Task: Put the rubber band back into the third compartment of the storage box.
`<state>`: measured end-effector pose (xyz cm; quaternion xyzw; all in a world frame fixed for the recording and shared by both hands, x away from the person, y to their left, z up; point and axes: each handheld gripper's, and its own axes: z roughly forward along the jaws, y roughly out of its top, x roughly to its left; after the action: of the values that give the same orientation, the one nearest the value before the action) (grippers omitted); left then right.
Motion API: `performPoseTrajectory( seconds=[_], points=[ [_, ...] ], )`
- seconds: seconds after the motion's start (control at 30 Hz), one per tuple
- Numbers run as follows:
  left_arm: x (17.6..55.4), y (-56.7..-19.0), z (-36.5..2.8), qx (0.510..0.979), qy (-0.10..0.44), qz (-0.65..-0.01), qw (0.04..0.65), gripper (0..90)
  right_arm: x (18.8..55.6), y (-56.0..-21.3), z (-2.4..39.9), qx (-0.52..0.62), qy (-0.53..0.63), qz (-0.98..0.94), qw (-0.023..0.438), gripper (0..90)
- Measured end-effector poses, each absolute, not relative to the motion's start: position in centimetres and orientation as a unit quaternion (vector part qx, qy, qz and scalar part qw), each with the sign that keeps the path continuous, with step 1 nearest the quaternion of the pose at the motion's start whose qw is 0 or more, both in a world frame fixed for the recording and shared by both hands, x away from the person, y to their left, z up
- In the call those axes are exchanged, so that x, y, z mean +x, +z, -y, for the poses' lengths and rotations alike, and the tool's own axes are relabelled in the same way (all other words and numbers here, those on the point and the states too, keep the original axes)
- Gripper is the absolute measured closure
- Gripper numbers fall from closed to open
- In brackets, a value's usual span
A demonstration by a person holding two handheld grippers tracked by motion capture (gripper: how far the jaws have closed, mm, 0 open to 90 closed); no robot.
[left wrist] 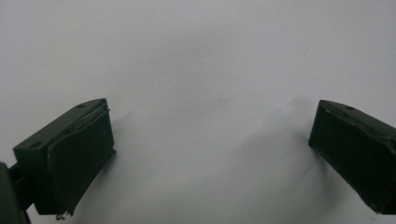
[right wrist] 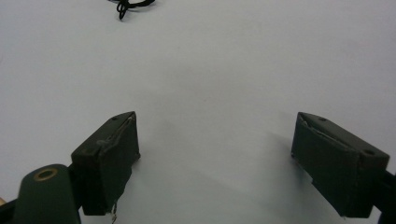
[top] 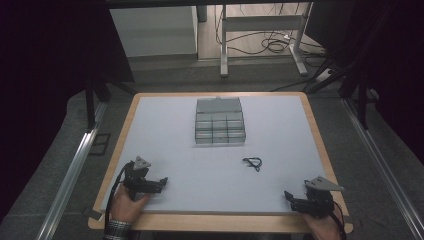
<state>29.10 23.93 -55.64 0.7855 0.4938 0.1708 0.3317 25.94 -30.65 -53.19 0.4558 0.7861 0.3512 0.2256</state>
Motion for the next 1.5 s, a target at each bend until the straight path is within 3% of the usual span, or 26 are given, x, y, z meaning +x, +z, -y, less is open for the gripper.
performPoseTrajectory(
  seconds=[0.63, 1.5],
  points=[
    [29.1, -55.6, -23.9, 0.785, 0.171, -0.494, 0.332, 0.0, 27.9, -51.5, 29.6, 0.461, 0.34, -0.797, 0.191, 22.3],
    [29.1, -55.6, -23.9, 0.786, 0.171, -0.493, 0.331, 0.0, 31.1, -50.2, 28.3, 0.44, 0.311, -0.824, 0.175, 38.2]
  ],
)
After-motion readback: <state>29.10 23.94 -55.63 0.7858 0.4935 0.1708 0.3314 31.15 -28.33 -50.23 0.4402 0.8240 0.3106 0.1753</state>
